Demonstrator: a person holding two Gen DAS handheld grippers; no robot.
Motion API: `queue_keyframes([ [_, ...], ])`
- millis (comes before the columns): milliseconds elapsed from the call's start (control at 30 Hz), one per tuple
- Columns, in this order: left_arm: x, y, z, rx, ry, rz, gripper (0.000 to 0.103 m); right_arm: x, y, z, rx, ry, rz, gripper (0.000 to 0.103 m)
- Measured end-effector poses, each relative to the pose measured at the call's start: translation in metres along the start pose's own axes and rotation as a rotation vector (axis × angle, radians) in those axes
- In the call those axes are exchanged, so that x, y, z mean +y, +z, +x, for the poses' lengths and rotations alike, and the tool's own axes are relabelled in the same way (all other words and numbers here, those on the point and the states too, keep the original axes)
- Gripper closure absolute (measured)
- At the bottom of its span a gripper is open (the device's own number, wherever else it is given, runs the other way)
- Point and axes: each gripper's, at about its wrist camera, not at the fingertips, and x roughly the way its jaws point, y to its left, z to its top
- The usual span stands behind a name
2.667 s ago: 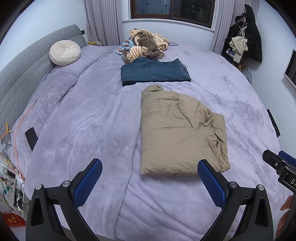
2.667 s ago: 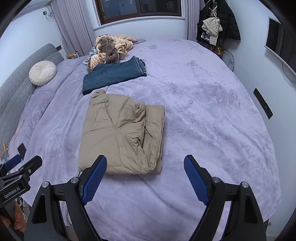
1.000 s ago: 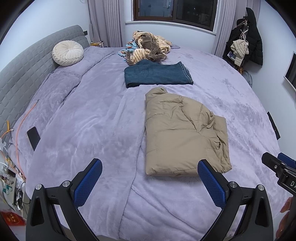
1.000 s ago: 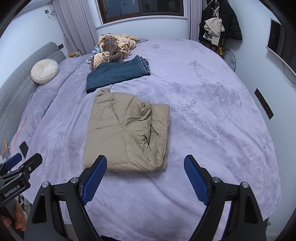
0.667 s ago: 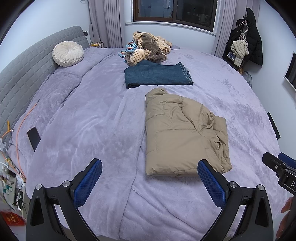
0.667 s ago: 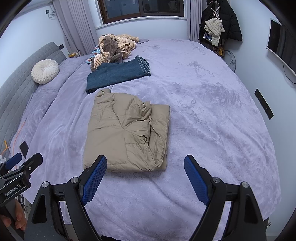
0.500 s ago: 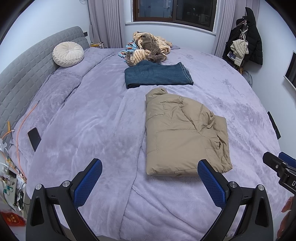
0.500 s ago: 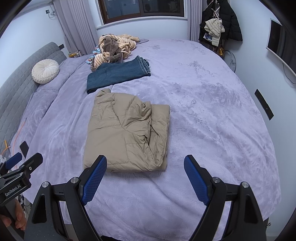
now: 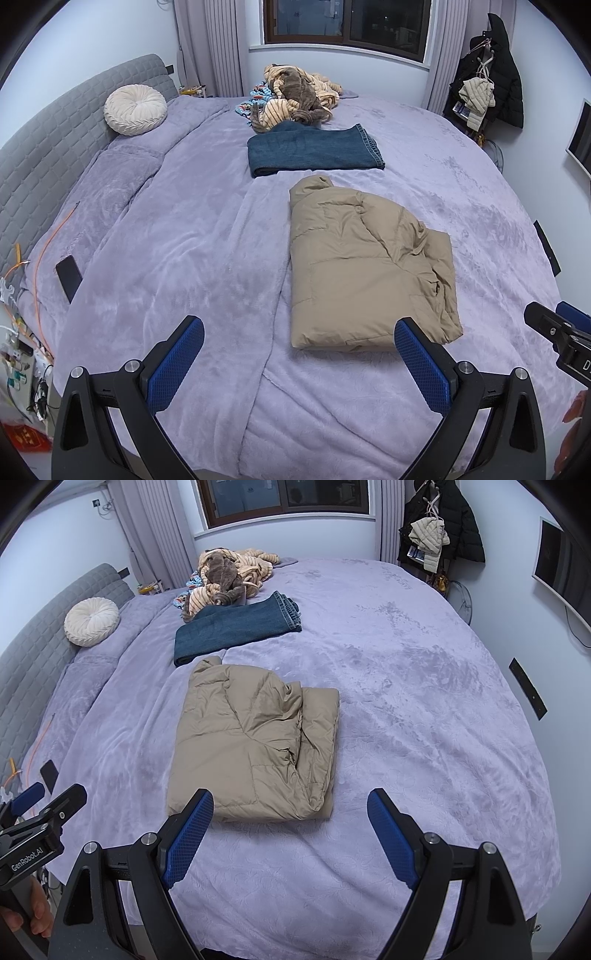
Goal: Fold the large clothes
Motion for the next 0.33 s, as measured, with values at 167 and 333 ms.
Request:
queue_keyframes([
  [167, -0.0004, 0.0016, -0.0032, -0.015, 0.003, 0.004, 0.0, -0.0002, -0.0002, 0.0, 0.0, -0.001, 0.002, 0.016],
  [333, -0.0061, 0.0019, -0.0054, -0.018, 0.002, 0.01, 0.0, -0.001, 0.0001, 0.0, 0.001, 0.0, 0.002, 0.016],
])
